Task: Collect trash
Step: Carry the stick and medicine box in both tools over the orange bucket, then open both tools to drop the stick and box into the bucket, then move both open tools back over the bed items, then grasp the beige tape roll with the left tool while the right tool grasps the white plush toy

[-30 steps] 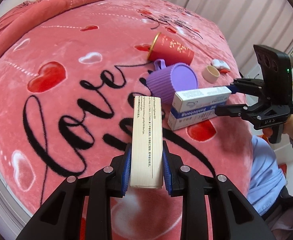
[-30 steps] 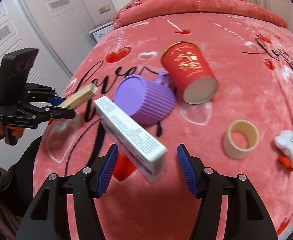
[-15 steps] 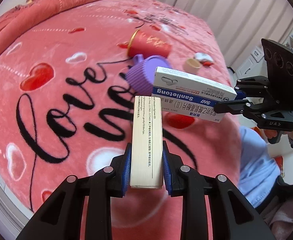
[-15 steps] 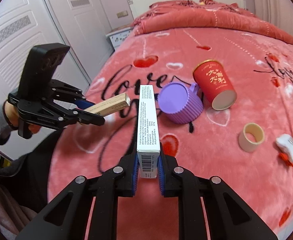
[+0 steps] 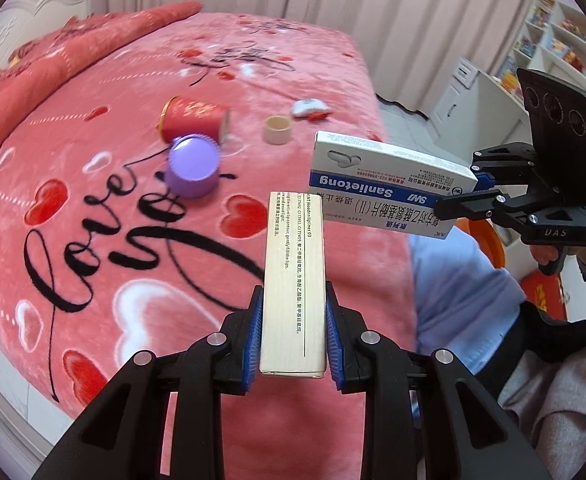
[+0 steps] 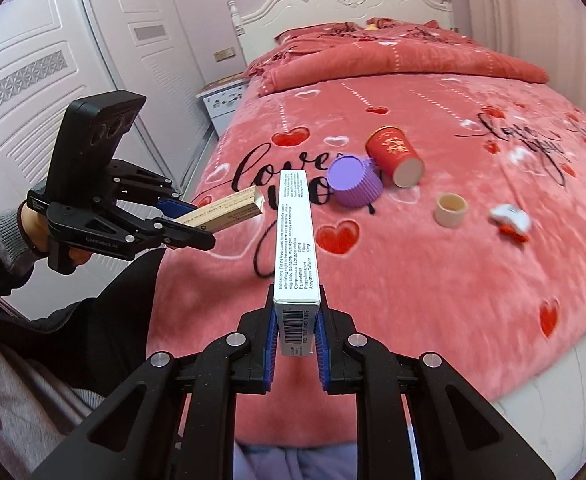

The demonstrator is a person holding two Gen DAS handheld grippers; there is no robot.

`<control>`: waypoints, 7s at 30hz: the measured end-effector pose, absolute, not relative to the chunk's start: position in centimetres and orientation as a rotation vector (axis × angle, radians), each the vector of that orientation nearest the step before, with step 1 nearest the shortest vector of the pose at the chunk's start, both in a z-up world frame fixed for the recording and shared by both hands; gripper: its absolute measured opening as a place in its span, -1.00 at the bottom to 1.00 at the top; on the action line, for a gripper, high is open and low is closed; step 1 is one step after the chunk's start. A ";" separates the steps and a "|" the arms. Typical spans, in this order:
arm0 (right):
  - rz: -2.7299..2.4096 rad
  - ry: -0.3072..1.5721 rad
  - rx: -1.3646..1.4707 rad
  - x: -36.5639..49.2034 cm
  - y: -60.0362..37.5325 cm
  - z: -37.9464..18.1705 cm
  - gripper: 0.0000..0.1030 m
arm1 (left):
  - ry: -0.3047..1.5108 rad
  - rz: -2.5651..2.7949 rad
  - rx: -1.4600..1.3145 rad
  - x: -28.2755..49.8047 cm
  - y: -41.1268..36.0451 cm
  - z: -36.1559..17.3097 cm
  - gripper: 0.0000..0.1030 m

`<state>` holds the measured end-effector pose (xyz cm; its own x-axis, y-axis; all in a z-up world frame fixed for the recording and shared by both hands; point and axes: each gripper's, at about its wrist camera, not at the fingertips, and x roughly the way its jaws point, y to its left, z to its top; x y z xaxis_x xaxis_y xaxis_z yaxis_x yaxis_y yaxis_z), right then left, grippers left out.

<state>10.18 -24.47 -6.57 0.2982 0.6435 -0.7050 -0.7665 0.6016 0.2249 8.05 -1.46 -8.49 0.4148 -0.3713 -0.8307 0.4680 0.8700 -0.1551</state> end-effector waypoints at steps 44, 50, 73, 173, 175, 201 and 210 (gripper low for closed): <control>0.174 0.742 0.217 -7.3 -61.5 -5.6 -0.67 | 0.880 -1.240 0.620 5.8 -38.0 -7.9 -0.43; 0.072 0.758 0.278 -9.2 -66.4 -7.5 -0.67 | 0.905 -1.330 0.673 5.3 -43.5 -9.7 -0.43; -0.167 0.889 0.472 -9.4 -76.6 -20.3 -0.67 | 1.060 -1.389 0.704 6.8 -55.3 -19.3 -0.43; 0.569 0.845 -0.001 23.6 -35.1 -9.4 0.51 | 1.006 -0.544 0.120 24.6 -12.4 -12.2 0.68; 0.580 0.853 -0.010 25.3 -34.6 -10.2 0.52 | 1.012 -0.546 0.114 25.7 -12.4 -12.8 0.68; 0.638 0.848 -0.141 36.6 -30.4 -16.5 0.51 | 0.985 -0.562 0.096 30.7 -11.3 -16.9 -0.04; 0.660 0.856 -0.191 37.5 -29.2 -18.3 0.11 | 0.970 -0.566 0.081 31.4 -11.2 -17.3 -0.20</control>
<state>37.48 -29.23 -18.25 0.4724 0.4611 -0.7511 -0.6088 0.7870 0.1002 31.39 -11.22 -17.35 0.4336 -0.4183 -0.7981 0.4885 0.8534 -0.1819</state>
